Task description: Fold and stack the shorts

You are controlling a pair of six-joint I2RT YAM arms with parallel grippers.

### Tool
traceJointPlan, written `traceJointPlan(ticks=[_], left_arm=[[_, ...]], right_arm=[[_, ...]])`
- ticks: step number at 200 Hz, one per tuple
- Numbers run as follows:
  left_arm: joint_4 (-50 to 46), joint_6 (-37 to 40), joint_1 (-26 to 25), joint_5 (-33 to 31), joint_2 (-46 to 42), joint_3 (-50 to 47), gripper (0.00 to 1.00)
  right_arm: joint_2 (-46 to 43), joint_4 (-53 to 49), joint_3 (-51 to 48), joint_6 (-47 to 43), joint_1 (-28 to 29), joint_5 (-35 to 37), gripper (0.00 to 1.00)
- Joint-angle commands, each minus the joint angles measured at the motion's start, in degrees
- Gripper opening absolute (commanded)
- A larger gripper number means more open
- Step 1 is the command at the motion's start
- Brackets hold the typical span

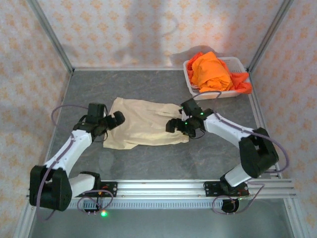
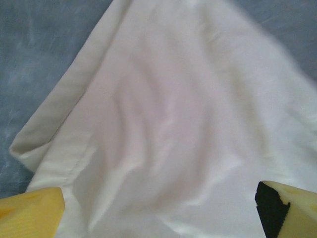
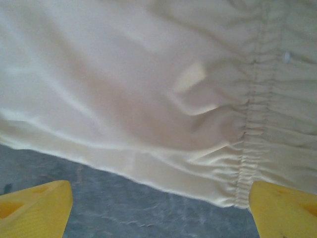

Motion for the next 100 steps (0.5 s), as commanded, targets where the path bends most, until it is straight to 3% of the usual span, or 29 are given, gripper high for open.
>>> traceJointPlan(ticks=[1,62,100], left_arm=[[-2.3,-0.3,-0.7,3.7,-1.1,5.1,1.0],[10.2,-5.6,-2.5,6.4,11.7,3.4,1.0],[13.4,-4.9,-3.5,2.6,18.7,0.4,1.0]], right_arm=[[-1.9,-1.3,6.6,0.7,-0.3,2.8,0.92],[14.5,-1.4,21.5,0.9,-1.9,5.8,0.94],[24.1,-0.9,25.7,1.3,-4.2,6.2,0.94]])
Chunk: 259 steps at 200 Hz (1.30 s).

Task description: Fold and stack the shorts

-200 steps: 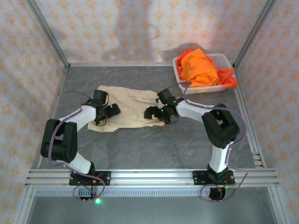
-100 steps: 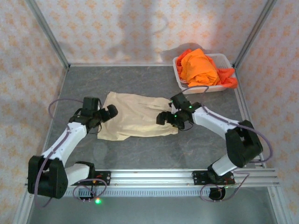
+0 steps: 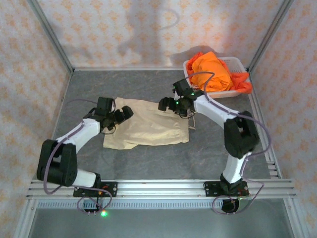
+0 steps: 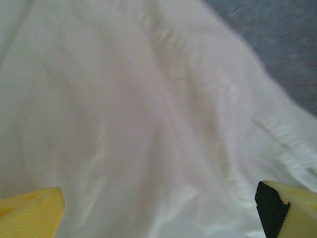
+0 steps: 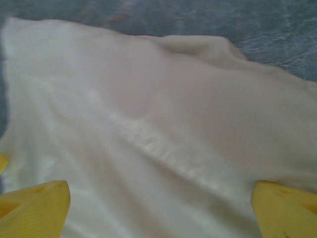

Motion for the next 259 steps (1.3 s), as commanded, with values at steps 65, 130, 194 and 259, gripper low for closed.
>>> traceJointPlan(ticks=[65,130,194,259], left_arm=[[4.3,-1.6,-0.5,-8.2,2.2,-11.2,1.0],[-1.4,1.5,-0.7,-6.9,-11.6,-6.4,1.0],[-6.4,3.7,-1.8,-5.1,-25.0,-2.2,1.0],[-5.5,3.7,-2.6,-4.6,-25.3,-3.1,1.0]], right_arm=[[10.2,0.9,2.6,2.3,-5.0,3.5,0.94],[-13.0,-0.4,-7.5,-0.8,-3.7,9.0,0.94],[-20.4,-1.1,-21.8,-0.9,-4.6,15.0,0.95],[-9.5,5.5,-19.6,2.7,-4.5,7.8,0.78]])
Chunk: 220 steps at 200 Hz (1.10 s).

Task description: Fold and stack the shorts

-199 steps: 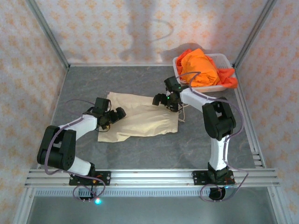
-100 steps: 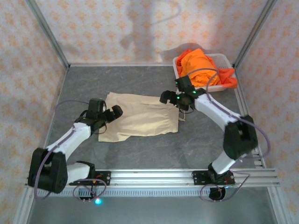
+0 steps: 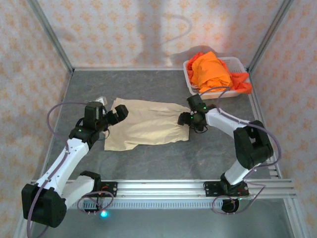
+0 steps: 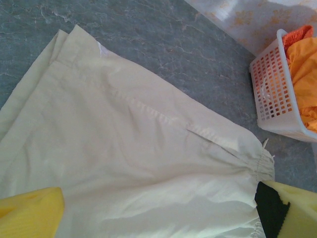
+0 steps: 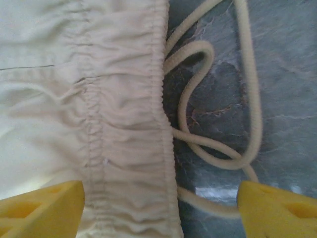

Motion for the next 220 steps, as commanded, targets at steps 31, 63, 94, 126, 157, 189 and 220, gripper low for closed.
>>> traceJointPlan(ticks=[31,63,94,126,157,189,220], left_arm=[[-1.3,1.5,-0.7,0.1,0.0,0.0,1.0],[-1.0,1.3,-0.7,0.0,0.7,-0.2,1.0],[-0.7,1.1,-0.7,0.1,1.0,-0.3,1.0],[-1.6,1.5,-0.7,-0.9,0.6,0.6,1.0],[-2.9,2.7,-0.7,-2.2,-0.8,2.6,1.0],[-3.9,3.6,-0.6,-2.6,-1.5,3.6,1.0],[-4.5,3.9,-0.6,-2.8,-2.0,3.5,1.0]], right_arm=[[5.2,5.5,2.6,2.4,0.2,-3.0,0.77],[8.3,7.6,3.3,2.3,0.2,-3.7,0.69],[11.2,8.1,3.2,1.2,0.2,-4.4,0.46],[11.6,4.6,3.4,-1.5,-0.3,-2.2,0.14],[8.8,-3.5,5.3,-6.3,-0.8,3.0,0.0],[3.1,-13.1,6.9,-12.1,-1.3,11.5,0.0],[-3.9,-20.8,7.5,-17.2,-3.8,18.8,0.0]])
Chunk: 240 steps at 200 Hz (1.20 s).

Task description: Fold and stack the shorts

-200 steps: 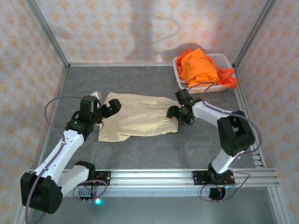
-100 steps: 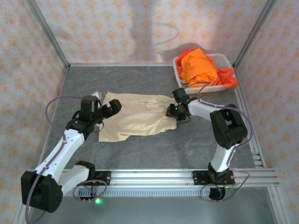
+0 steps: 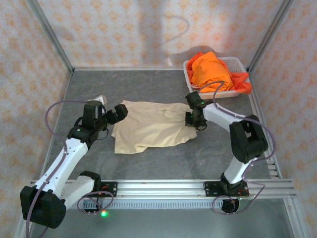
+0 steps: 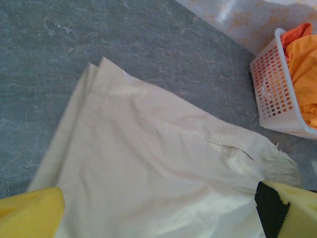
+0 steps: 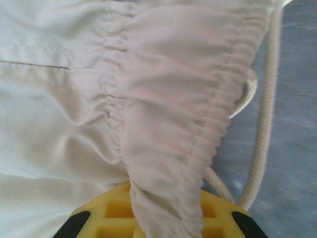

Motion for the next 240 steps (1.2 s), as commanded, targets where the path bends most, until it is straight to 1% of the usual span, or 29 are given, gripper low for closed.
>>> traceJointPlan(ticks=[1,28,46,78,103,166,209,220,240], left_arm=[[-1.8,1.5,-0.3,-1.7,-1.2,1.3,1.0],[-1.8,1.6,-0.3,-1.7,-1.6,1.2,1.0],[-1.8,1.5,-0.3,-1.7,-1.5,1.2,1.0],[-1.7,1.3,-0.3,-1.3,-1.3,0.9,1.0],[-1.6,1.2,-0.3,-1.2,-1.3,0.3,1.0],[-1.5,1.2,-0.3,-1.4,-0.9,-0.4,1.0],[-1.3,1.2,-0.3,-1.6,-0.7,-0.6,1.0],[-1.1,1.1,-0.3,-1.5,-0.7,-0.7,1.0],[-1.3,1.0,-0.3,-1.5,-0.6,-0.7,1.0]], right_arm=[[-6.4,-11.0,1.9,-6.0,-2.4,10.4,0.0],[-13.0,-15.5,2.5,-9.8,-6.2,16.4,0.0],[-15.6,-18.0,3.9,-12.5,-6.9,22.3,0.0],[-15.0,-23.3,8.5,-15.1,-6.9,29.4,0.0],[-13.1,-27.0,13.4,-15.0,-6.3,32.2,0.0],[-7.5,-33.7,23.4,-11.3,3.0,39.8,0.0],[-5.4,-30.7,24.9,-8.0,8.6,35.6,0.0],[-3.9,-30.7,25.9,-7.1,10.2,34.9,0.0],[0.5,-32.9,29.1,-5.2,13.4,35.8,0.0]])
